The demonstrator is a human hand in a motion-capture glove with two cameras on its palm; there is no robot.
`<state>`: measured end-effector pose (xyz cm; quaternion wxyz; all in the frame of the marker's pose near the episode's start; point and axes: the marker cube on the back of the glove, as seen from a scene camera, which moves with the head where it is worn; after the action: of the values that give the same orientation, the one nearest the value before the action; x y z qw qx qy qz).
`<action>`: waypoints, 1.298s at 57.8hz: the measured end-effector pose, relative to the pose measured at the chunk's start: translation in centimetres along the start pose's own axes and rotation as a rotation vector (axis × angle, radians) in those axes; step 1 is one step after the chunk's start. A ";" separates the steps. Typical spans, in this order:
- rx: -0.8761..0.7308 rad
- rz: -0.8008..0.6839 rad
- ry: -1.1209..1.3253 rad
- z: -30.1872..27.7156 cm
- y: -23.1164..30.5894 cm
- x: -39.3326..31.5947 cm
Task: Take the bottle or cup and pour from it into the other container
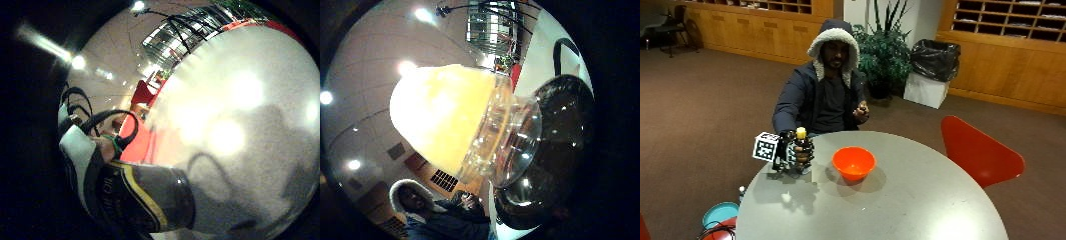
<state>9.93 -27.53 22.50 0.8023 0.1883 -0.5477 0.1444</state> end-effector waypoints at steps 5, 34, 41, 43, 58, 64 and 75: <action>0.009 -0.012 0.013 -0.4 -0.2 -0.1; -0.072 -0.177 0.264 -2.3 -3.0 -12.1; -0.123 -0.273 0.453 -0.5 -4.3 -14.0; -0.135 -0.273 0.517 0.4 -5.0 -14.5; -0.303 -0.362 1.062 5.9 -4.6 -15.2; -0.370 -0.450 1.286 7.9 -5.4 -15.1; -0.420 -0.598 1.552 11.4 -5.5 -14.5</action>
<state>-2.30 -38.04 11.90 0.9726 0.0201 0.2134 -0.0896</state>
